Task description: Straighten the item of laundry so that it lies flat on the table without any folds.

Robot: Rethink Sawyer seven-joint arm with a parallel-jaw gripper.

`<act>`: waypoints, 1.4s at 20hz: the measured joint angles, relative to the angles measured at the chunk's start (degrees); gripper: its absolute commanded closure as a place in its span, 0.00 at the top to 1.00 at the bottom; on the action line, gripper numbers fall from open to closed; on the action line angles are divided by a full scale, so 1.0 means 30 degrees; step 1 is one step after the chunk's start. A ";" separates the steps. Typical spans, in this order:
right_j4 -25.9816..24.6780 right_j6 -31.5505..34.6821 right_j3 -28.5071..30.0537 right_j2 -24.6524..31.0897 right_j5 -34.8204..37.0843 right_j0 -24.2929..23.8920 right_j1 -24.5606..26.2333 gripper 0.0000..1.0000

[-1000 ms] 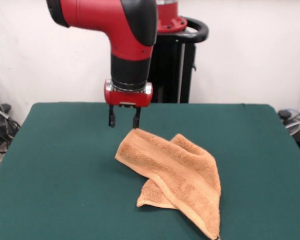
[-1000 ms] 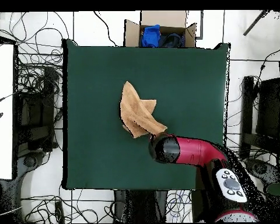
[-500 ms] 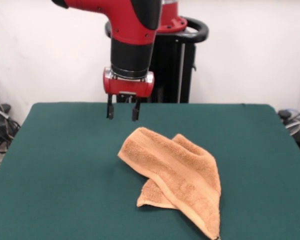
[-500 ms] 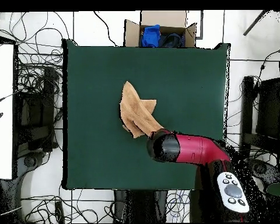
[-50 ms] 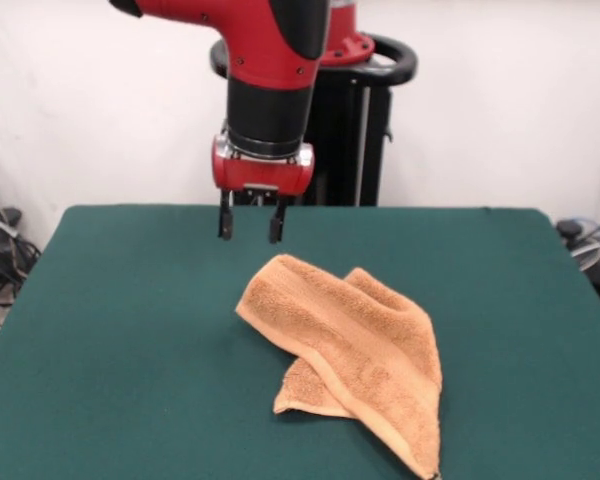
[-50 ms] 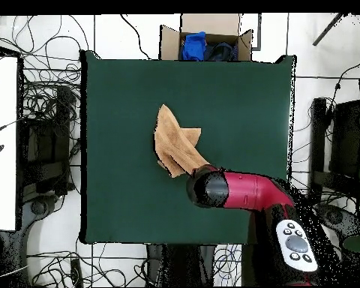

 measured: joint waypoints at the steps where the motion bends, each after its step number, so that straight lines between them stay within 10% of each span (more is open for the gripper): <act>1: 0.0000 0.0000 0.0000 0.0033 0.0000 0.0013 0.0040 1.00; 28: 0.0008 0.0000 -0.0036 0.2017 -0.1715 -0.0844 0.3330 1.00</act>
